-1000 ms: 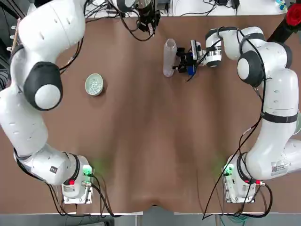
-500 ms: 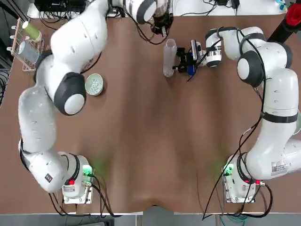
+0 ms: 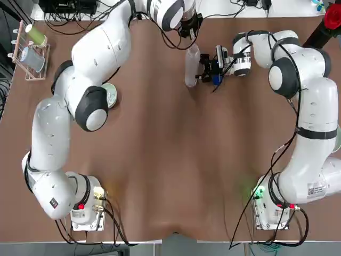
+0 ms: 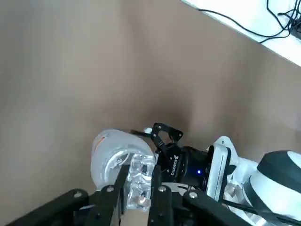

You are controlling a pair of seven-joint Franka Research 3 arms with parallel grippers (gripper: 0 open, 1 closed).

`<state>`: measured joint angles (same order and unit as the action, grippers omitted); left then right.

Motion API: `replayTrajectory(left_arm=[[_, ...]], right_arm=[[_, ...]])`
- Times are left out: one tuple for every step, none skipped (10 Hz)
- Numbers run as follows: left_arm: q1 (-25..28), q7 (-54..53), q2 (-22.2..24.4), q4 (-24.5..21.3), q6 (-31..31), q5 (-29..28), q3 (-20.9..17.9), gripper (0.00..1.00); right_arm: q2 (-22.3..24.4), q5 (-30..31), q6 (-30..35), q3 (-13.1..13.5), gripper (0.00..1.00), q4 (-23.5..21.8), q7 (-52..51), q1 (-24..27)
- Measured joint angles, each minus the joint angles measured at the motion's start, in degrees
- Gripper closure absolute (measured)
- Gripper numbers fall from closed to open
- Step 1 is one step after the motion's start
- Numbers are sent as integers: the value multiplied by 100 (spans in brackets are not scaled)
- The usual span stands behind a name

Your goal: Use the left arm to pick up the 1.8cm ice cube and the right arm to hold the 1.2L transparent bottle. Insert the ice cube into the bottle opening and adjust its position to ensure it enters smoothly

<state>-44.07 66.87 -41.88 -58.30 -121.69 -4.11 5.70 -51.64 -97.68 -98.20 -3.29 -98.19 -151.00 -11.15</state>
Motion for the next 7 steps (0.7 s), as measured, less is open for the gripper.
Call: replayTrajectory(left_arm=[[-44,15,-15,2,-1,0,-23,78],[-63,20,-29,2,2,0,-44,78],[-65,20,-45,-2,18,0,-59,78],[-66,20,-64,-12,22,0,-64,78],[-75,20,-76,-24,23,0,-64,78],[-87,20,-89,-34,26,0,-64,78],[-102,20,-109,-39,29,0,-64,78]], right_arm=[[0,0,0,0,0,0,0,0],[0,0,0,0,0,0,0,0],[0,0,0,0,0,0,-1,0],[0,0,0,0,0,0,-1,0],[0,0,0,0,0,0,-1,0],[0,0,0,0,0,0,-1,0],[0,0,0,0,0,0,-1,0]])
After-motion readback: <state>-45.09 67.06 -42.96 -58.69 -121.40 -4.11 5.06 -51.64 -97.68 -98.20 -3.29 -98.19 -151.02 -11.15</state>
